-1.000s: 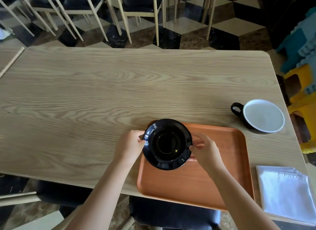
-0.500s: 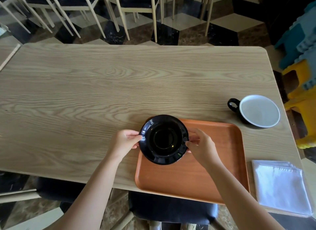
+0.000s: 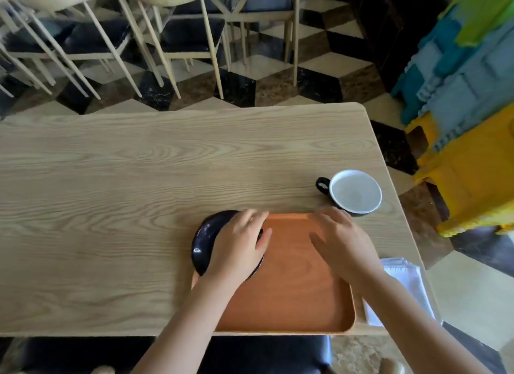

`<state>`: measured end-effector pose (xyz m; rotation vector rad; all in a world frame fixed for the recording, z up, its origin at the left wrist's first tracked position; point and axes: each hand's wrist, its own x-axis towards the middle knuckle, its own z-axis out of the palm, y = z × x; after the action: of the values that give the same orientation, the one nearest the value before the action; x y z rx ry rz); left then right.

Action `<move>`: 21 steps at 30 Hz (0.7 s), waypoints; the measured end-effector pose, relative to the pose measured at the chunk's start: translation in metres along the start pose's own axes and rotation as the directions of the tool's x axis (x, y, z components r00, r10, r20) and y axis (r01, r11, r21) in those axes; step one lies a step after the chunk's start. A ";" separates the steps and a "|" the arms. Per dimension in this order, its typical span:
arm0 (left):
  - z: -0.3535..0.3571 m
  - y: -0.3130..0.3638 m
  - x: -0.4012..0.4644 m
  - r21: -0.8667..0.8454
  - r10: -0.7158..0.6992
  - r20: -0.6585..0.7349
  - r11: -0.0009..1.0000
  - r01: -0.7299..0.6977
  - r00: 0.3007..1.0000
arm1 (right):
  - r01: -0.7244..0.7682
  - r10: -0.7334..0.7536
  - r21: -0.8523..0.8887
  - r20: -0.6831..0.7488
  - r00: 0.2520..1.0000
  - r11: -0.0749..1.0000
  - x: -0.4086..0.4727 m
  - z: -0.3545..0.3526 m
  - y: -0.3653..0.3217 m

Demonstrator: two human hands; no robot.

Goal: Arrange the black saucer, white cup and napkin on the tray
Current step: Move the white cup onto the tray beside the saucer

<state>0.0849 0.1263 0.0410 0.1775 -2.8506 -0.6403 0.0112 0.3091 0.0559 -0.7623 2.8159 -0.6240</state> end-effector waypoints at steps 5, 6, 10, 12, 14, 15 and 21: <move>0.038 0.043 0.035 0.049 0.197 0.050 0.979 -0.200 0.979 | -0.079 0.058 -0.129 -0.162 0.985 0.989 -0.007 -0.021 0.055; 0.046 0.047 0.046 0.060 0.212 0.077 0.974 -0.217 0.974 | -0.104 0.081 -0.155 -0.153 0.985 0.982 -0.003 -0.022 0.067; 0.075 0.060 0.093 0.129 0.249 0.244 0.950 -0.285 0.937 | -0.170 0.150 -0.234 -0.100 0.984 0.957 0.020 -0.018 0.103; 0.087 0.064 0.107 0.164 0.245 0.292 0.939 -0.301 0.925 | -0.184 0.165 -0.227 -0.102 0.981 0.956 0.031 -0.017 0.113; 0.096 0.067 0.116 0.204 0.247 0.318 0.925 -0.320 0.915 | -0.188 0.173 -0.196 -0.092 0.981 0.962 0.040 -0.016 0.119; 0.100 0.067 0.120 0.208 0.245 0.324 0.924 -0.321 0.914 | -0.187 0.174 -0.183 -0.081 0.981 0.965 0.043 -0.015 0.121; 0.113 0.065 0.124 0.079 0.218 0.339 0.963 -0.258 0.915 | -0.207 0.207 0.007 0.000 0.978 0.978 0.048 -0.012 0.125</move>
<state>-0.0667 0.2105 -0.0080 -0.2849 -3.1588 -0.4823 -0.0891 0.3868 0.0109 -0.4577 2.8407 -0.5985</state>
